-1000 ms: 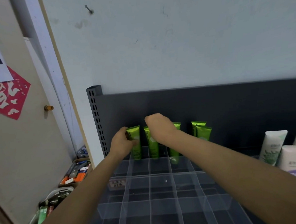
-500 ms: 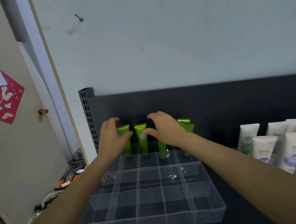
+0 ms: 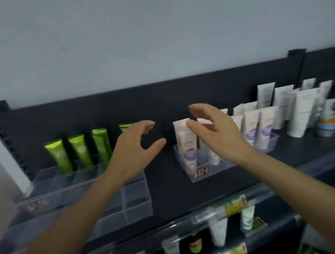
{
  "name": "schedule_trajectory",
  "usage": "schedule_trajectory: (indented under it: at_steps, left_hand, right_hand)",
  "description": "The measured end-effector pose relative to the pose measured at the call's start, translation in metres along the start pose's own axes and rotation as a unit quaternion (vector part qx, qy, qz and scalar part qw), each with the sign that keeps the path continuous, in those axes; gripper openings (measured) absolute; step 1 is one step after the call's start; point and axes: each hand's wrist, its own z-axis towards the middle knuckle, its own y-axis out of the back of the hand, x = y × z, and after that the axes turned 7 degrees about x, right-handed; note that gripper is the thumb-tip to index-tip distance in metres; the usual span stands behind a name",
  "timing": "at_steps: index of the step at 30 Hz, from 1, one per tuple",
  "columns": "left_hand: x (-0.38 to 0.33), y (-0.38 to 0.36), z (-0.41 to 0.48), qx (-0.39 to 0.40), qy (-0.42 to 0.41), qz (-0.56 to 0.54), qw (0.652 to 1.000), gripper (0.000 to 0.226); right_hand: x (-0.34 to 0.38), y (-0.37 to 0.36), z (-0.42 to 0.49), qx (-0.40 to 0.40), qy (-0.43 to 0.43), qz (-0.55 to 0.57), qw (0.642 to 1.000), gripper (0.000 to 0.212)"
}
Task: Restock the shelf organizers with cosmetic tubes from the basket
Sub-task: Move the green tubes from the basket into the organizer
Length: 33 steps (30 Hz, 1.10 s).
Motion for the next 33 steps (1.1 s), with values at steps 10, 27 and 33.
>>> schedule_trajectory:
  at_steps: [10,27,33]
  left_hand:
    - [-0.168,-0.192,0.014,0.199,-0.132,-0.124,0.963,0.046]
    - [-0.247,-0.470,-0.067,0.539,-0.098,-0.054,0.835,0.037]
    - [-0.237,-0.544,-0.104,0.595,-0.081,0.010,0.799,0.030]
  right_hand:
    - [-0.116,0.154,-0.151,-0.086,-0.180,-0.092,0.976,0.037]
    - [-0.298,0.237,-0.450,0.037,-0.641,-0.143,0.753,0.021]
    - [-0.330,0.223,-0.496,0.093,-0.694,-0.113,0.705,0.016]
